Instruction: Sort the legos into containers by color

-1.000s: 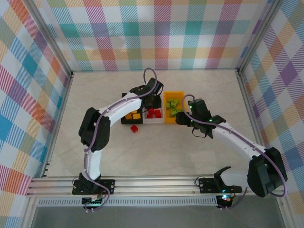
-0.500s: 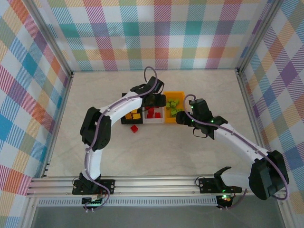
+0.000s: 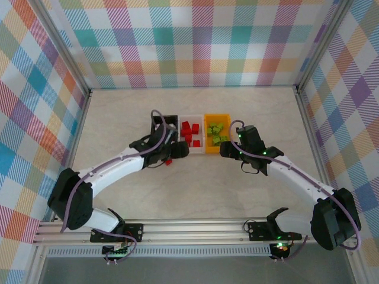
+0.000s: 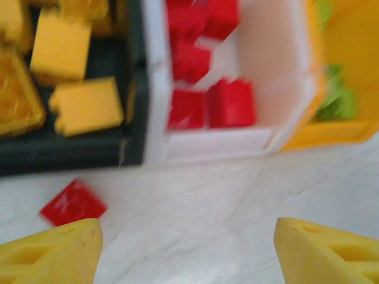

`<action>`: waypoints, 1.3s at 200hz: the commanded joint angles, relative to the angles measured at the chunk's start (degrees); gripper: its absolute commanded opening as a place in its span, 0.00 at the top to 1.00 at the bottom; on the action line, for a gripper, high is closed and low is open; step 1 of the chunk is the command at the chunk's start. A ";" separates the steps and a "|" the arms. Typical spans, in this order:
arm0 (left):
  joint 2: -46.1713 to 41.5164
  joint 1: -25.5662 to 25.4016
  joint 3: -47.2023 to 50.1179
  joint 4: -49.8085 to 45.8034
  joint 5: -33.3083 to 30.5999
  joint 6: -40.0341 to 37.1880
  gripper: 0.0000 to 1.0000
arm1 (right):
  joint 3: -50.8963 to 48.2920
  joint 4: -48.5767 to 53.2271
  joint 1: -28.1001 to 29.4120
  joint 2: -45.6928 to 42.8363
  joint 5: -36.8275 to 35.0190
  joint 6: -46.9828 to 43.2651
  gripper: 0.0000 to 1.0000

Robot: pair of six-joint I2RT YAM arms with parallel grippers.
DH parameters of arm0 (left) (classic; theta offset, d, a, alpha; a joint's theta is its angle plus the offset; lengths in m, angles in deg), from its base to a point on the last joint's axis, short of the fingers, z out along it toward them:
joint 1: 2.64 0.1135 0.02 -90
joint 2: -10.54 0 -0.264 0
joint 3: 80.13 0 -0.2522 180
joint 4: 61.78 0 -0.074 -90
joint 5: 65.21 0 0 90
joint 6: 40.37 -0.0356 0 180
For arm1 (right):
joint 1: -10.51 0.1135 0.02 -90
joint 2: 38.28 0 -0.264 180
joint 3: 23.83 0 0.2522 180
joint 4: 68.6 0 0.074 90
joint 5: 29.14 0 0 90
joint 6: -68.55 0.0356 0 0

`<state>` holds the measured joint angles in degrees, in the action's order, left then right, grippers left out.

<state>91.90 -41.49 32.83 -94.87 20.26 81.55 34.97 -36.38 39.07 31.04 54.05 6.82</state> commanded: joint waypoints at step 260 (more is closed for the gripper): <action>14.62 4.28 4.73 10.29 -9.97 -1.58 0.55 | 0.58 -1.23 -0.12 -0.50 0.74 1.05 0.24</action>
<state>105.71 -37.92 38.10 -87.50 9.57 80.96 34.97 -37.21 39.07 31.26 54.11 7.70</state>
